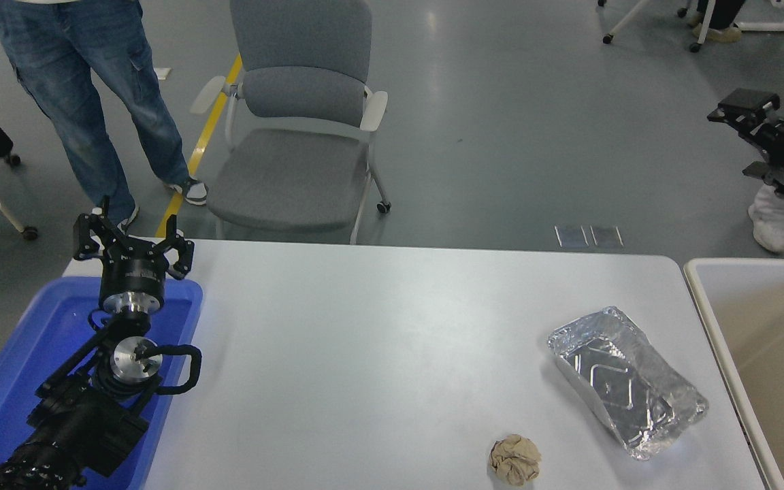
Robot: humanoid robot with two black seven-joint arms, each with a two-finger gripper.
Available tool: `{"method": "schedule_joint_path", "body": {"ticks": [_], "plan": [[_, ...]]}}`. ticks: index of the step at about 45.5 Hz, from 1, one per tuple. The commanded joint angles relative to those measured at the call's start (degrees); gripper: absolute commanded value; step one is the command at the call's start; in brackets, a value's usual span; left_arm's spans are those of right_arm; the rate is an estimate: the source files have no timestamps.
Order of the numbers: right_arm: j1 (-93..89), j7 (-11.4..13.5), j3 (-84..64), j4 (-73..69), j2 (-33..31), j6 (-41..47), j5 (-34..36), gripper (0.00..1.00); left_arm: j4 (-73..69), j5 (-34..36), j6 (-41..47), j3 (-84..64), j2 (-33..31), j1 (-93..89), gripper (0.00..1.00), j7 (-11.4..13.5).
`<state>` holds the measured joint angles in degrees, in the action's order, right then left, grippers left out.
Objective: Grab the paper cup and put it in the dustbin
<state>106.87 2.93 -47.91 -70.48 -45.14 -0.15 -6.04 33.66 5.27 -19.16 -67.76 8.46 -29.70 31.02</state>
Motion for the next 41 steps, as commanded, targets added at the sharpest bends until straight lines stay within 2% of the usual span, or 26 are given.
{"method": "schedule_joint_path", "body": {"ticks": [1,15,29,41], "plan": [[10.8,-0.6,-11.3,-6.1,8.4,0.2,0.0,1.00,0.0,0.0,0.0,0.0,0.1,0.0,0.99,0.0],[19.3,-0.6,-17.7,-12.9,20.5,0.9,0.2,1.00,0.0,0.0,0.0,0.0,0.0,0.0,0.99,0.0],[24.3,-0.6,-17.8,-18.9,31.6,9.5,0.2,1.00,0.0,0.0,0.0,0.0,0.0,0.0,0.99,0.0],[23.4,-0.6,-15.7,-22.7,34.4,13.0,0.0,1.00,0.0,0.0,0.0,0.0,0.0,0.0,0.99,0.0]]}}
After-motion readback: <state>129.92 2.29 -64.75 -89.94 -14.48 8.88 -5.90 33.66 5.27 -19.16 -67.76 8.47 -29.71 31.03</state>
